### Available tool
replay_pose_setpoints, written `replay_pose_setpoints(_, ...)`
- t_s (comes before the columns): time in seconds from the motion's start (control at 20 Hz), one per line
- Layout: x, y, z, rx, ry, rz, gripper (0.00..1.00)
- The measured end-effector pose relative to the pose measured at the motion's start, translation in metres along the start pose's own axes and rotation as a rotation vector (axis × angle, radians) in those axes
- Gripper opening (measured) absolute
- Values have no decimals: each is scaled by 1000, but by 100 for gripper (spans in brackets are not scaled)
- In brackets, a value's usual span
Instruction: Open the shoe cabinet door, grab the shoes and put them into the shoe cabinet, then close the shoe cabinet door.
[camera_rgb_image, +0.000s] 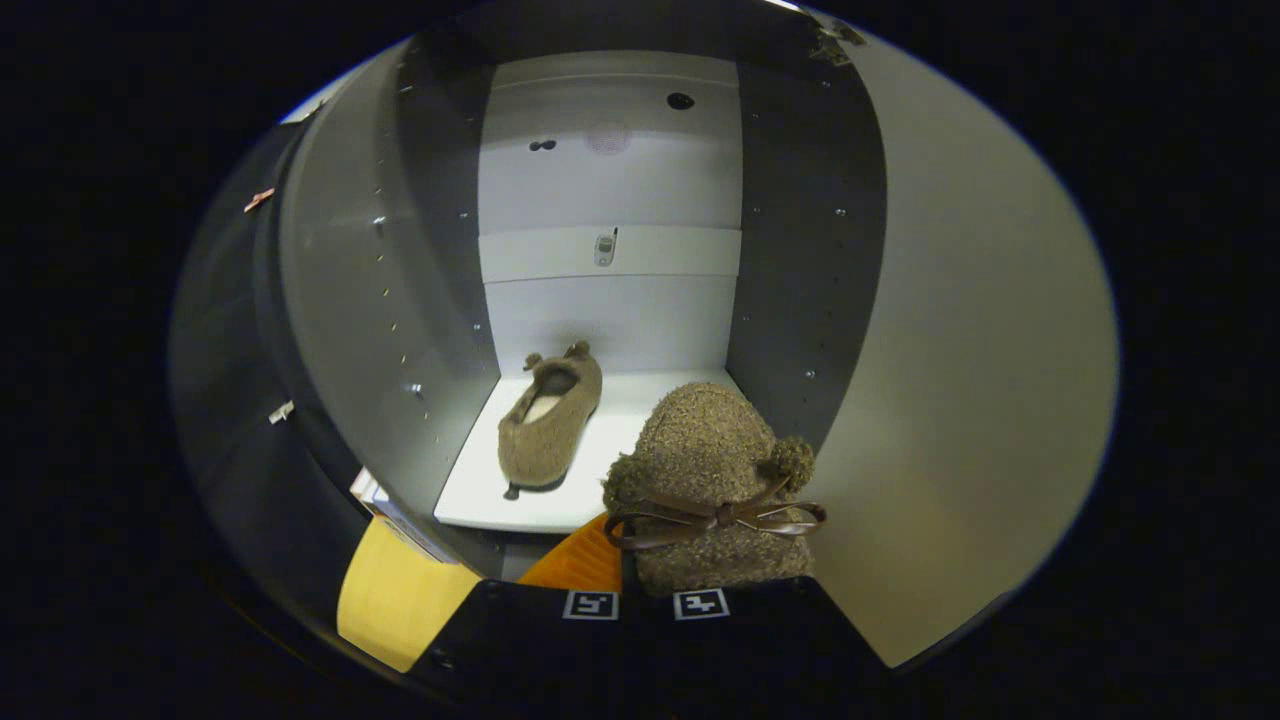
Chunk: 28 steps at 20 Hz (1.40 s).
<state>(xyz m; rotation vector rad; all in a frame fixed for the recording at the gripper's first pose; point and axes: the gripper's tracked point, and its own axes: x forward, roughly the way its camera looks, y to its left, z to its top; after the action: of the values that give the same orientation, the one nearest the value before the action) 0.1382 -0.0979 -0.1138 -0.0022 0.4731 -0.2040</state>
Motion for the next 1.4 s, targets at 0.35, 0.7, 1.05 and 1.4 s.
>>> replay_pose_setpoints(0.35,88,1,64,24,37,22,5)
replay_pose_setpoints(0.7,187,-6,56,59,146,-1,5)
replay_pose_setpoints(1.05,242,3,40,84,207,12,5)
replay_pose_setpoints(1.4,262,4,24,76,249,-18,5)
